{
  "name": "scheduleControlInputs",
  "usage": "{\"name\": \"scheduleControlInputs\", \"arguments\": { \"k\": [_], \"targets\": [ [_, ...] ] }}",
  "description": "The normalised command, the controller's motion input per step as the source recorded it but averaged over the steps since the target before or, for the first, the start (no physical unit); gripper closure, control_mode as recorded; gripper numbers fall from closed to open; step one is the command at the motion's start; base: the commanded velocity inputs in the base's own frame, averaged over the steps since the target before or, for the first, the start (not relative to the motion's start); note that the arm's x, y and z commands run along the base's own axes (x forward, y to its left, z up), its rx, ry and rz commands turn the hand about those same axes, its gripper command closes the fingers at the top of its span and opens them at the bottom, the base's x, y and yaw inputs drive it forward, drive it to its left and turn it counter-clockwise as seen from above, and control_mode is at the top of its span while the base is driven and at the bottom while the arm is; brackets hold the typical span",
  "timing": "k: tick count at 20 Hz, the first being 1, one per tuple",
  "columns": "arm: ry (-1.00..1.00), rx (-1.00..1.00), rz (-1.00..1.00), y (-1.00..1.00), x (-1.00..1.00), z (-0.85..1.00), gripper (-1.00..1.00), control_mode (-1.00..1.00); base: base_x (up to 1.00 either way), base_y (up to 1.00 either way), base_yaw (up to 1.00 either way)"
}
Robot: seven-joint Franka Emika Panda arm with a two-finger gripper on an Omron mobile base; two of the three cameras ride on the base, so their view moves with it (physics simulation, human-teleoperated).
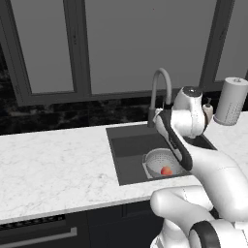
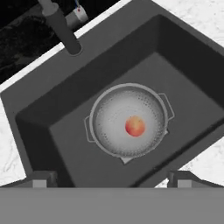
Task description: Put the colander in the sink, put the peach in the colander, and turn on the sink faucet and pour water over the colander.
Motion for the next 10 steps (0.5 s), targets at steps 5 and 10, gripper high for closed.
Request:
{"name": "scheduleControlInputs", "arguments": {
  "k": [5, 10],
  "targets": [
    [-0.01, 0.29, -0.23, -0.67, -0.2, 0.08, -1.0, -1.0, 0.0, 0.0, 0.0],
    [-0.07, 0.28, -0.37, -0.42, -0.1, 0.0, -1.0, -1.0, 0.0, 0.0, 0.0]
  ]
}}
